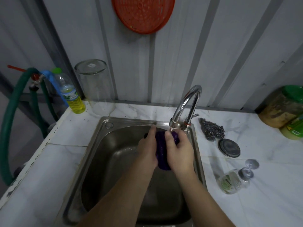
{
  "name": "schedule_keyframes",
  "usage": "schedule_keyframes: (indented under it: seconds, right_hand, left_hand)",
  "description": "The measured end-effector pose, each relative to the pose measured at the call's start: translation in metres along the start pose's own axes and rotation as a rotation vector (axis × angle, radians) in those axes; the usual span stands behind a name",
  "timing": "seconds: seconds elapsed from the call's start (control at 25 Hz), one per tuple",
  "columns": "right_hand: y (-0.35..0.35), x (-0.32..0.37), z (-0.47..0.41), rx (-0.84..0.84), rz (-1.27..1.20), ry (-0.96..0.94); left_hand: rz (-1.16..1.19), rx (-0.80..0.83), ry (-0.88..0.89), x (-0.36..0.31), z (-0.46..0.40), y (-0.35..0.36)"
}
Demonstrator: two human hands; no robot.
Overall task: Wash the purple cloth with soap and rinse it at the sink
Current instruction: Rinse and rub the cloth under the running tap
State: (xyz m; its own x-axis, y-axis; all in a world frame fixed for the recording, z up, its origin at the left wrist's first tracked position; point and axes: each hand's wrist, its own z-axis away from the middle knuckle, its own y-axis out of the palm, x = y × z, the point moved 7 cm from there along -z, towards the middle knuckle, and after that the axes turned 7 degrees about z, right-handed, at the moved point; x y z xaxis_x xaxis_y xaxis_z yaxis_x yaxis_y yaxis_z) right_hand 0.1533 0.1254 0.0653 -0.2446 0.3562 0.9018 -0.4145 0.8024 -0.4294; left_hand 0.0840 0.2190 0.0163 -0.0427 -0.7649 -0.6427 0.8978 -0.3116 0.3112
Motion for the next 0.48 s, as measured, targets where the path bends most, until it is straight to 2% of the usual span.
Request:
schedule_keyframes:
  seconds: [0.08,0.16,0.28,0.48]
  right_hand:
    - [0.001,0.011,0.026,-0.064,0.100,-0.193]
    - [0.009,0.004,0.029,-0.059,0.131,-0.196]
    - [0.012,-0.006,0.002,-0.020,0.089,-0.002]
    - [0.019,-0.042,-0.041,0.152,0.092,0.342]
  left_hand:
    - [-0.021,-0.016,-0.042,0.000,0.002,0.001]
    - [0.015,0.076,-0.116,0.008,0.006,0.008]
    - [-0.023,0.155,-0.057,0.019,0.013,0.016]
    - [-0.005,0.059,-0.032,0.033,0.007,0.013]
